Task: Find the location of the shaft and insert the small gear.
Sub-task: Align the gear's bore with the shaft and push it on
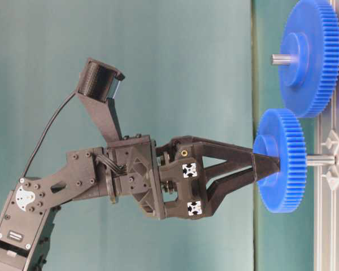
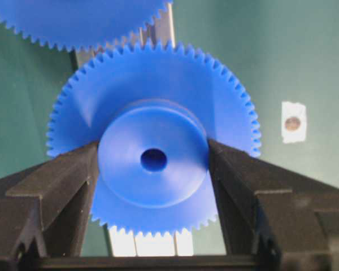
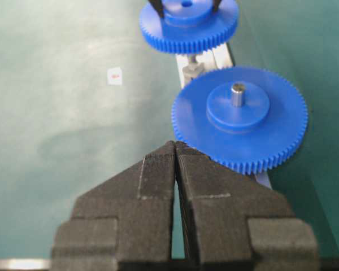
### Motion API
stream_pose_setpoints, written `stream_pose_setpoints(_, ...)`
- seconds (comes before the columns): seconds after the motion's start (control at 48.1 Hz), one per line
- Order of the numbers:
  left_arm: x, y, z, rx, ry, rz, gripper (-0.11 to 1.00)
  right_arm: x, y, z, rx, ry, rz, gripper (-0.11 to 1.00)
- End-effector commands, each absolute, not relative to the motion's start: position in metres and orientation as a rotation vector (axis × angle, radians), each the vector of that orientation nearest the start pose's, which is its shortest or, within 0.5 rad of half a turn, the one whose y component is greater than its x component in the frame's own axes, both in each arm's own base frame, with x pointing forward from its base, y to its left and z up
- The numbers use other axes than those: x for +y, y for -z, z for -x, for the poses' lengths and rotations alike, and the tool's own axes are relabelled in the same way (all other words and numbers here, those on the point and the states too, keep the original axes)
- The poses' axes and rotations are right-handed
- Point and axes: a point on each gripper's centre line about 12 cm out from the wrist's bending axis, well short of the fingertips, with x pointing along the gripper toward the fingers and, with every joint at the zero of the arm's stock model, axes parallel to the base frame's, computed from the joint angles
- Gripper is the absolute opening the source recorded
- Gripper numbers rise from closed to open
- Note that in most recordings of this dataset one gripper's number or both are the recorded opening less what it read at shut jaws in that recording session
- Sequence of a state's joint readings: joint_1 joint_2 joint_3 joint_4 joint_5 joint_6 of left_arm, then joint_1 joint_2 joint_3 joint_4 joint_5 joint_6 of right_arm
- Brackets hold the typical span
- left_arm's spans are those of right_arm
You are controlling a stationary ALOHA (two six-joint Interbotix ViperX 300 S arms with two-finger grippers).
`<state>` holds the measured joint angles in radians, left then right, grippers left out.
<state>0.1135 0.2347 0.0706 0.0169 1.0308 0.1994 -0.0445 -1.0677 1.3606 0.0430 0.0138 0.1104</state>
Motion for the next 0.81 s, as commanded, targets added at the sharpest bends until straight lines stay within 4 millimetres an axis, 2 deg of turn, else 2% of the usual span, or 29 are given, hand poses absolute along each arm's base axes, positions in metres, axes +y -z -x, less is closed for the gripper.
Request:
stream_pose_setpoints(0.0,0.07,-0.205,-0.437,1.328,-0.006,-0.096,0.64,-0.008,-0.206,-0.168,0.288,0.071,-0.171,0.02)
stream_pose_setpoints(0.312,0.072,-0.204,-0.437,1.328,-0.014,-0.088,0.64,-0.008,-0.206,-0.168,0.29,0.071,-0.173,0.02)
stream_pose_setpoints(0.478,0.071,-0.211,-0.441,1.305,-0.018,-0.089,0.65,-0.008,-0.206,-0.168,0.288,0.071,-0.173,0.02)
stream_pose_setpoints(0.644,0.07,-0.217,-0.445,1.283,-0.027,-0.081,0.91,-0.008,-0.206,-0.168,0.288,0.071,-0.173,0.02)
stream_pose_setpoints(0.789,0.065,-0.219,-0.446,1.278,-0.017,-0.09,0.91,-0.008,-0.206,-0.168,0.29,0.071,-0.172,0.02)
